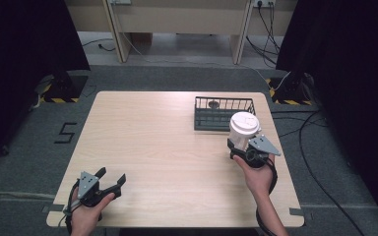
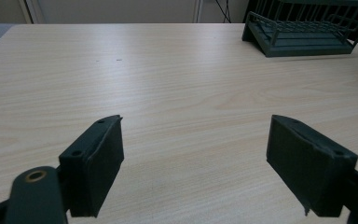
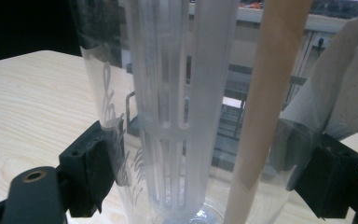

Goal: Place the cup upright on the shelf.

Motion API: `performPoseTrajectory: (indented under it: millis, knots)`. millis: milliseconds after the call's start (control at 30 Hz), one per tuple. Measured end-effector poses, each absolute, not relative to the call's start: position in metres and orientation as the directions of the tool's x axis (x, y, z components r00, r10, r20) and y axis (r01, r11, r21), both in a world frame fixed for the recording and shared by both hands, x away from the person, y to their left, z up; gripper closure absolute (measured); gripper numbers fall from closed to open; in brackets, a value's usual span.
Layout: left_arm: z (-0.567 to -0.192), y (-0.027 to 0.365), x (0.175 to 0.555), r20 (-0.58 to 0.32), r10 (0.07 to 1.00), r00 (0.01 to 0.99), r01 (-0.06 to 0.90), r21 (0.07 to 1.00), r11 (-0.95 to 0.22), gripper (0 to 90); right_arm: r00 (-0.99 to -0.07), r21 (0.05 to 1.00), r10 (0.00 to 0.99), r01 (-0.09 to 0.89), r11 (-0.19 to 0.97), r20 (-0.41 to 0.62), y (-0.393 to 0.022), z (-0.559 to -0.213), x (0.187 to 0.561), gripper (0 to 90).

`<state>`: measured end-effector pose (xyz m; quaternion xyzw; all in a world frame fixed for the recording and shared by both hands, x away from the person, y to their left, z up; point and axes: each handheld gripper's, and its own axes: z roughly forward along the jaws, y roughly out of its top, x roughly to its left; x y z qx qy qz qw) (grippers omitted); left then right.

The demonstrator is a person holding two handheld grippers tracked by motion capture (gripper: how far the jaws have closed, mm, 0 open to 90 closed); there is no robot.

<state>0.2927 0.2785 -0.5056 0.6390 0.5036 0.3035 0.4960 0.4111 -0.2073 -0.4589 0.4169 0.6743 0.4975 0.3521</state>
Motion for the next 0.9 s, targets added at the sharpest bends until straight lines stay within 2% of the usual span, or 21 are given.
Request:
performPoseTrajectory:
  millis: [900]
  knots:
    - [-0.506, 0.278, 0.293, -0.112, 0.944, 0.309, 0.342, 0.94, 0.0, 18.2, -0.397, 0.969, 0.916, 0.195, 0.153, -0.064, -0.2, -0.436, 0.433, 18.4]
